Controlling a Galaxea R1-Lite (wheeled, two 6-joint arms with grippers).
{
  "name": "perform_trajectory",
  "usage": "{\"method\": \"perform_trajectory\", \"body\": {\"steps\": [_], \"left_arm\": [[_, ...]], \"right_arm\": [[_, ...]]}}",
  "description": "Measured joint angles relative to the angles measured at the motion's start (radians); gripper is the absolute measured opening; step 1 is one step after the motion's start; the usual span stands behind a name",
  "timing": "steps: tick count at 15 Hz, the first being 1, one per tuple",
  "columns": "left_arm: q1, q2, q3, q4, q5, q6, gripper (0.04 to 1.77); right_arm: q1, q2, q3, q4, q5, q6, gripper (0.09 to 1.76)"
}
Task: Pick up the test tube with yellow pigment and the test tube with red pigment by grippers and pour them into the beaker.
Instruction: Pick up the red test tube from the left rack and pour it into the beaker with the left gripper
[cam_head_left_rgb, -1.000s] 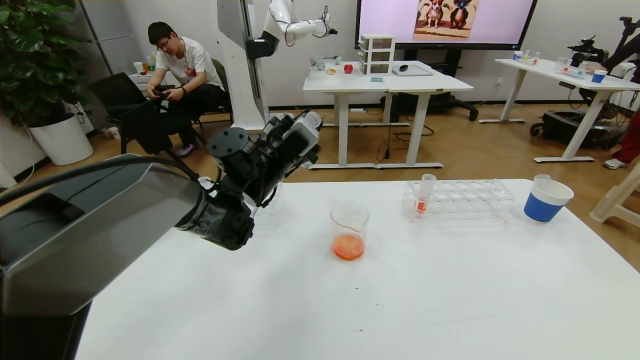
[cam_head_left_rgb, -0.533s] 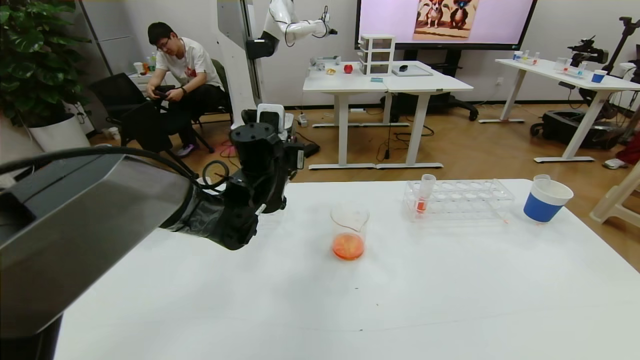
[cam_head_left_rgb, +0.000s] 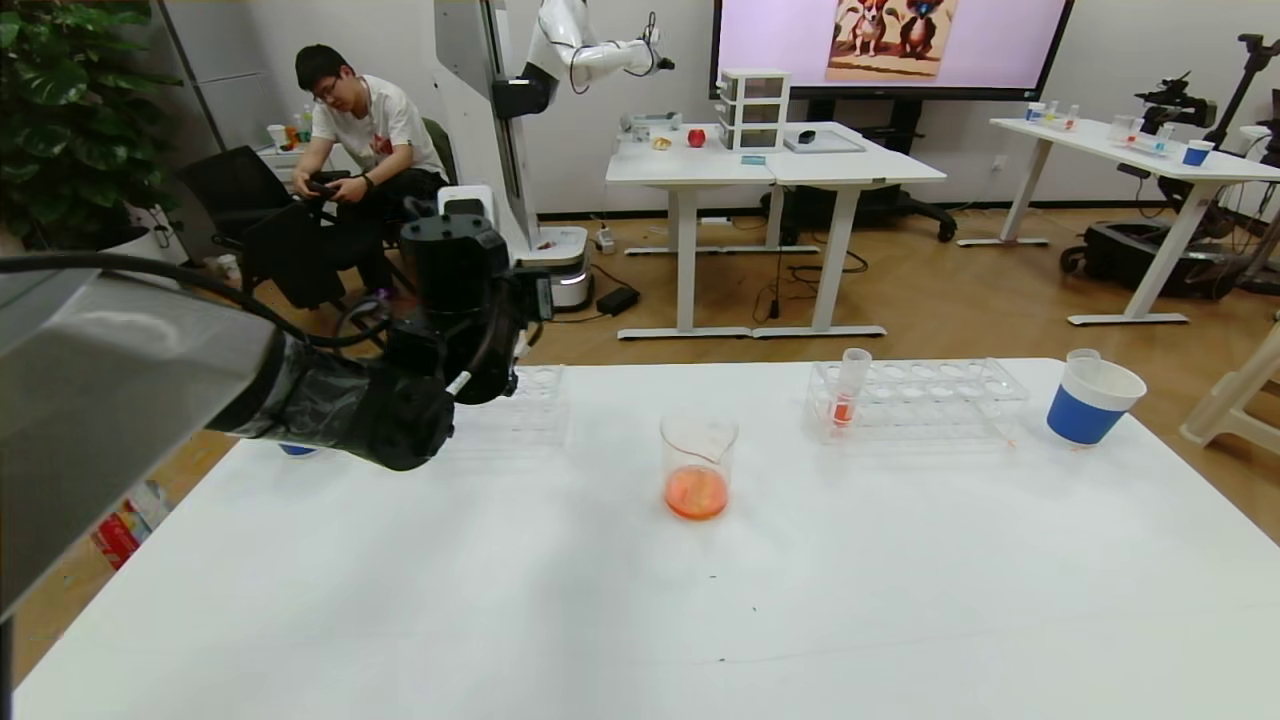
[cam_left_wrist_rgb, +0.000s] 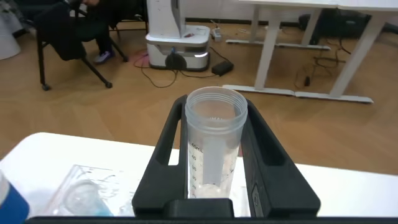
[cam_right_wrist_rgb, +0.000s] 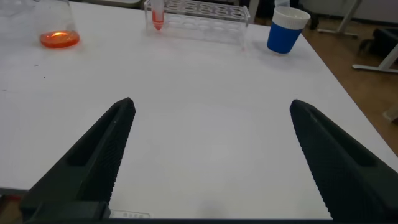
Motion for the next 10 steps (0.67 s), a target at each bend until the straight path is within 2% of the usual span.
{"method": "perform_trajectory", "body": {"steps": [2, 4, 7, 9, 10], "left_arm": [[0.083, -0.026, 0.008, -0.001, -0.031, -0.001, 0.52], [0.198, -0.053, 0.024, 0.000, -0.081, -0.002, 0.52], [0.387, -0.088, 0.064, -0.001, -0.201, -0.007, 0.52], [0.499, -0.099, 0.095, -0.004, -0.262, -0.047, 0.52], [0.535, -0.099, 0.113, -0.005, -0.275, -0.081, 0.52]], "right_arm": [[0.000, 0.000, 0.000, 0.000, 0.000, 0.000, 1.74], [0.000, 0.000, 0.000, 0.000, 0.000, 0.000, 1.74], [0.000, 0.000, 0.000, 0.000, 0.000, 0.000, 1.74], [0.000, 0.000, 0.000, 0.000, 0.000, 0.000, 1.74], [0.000, 0.000, 0.000, 0.000, 0.000, 0.000, 1.74]]}}
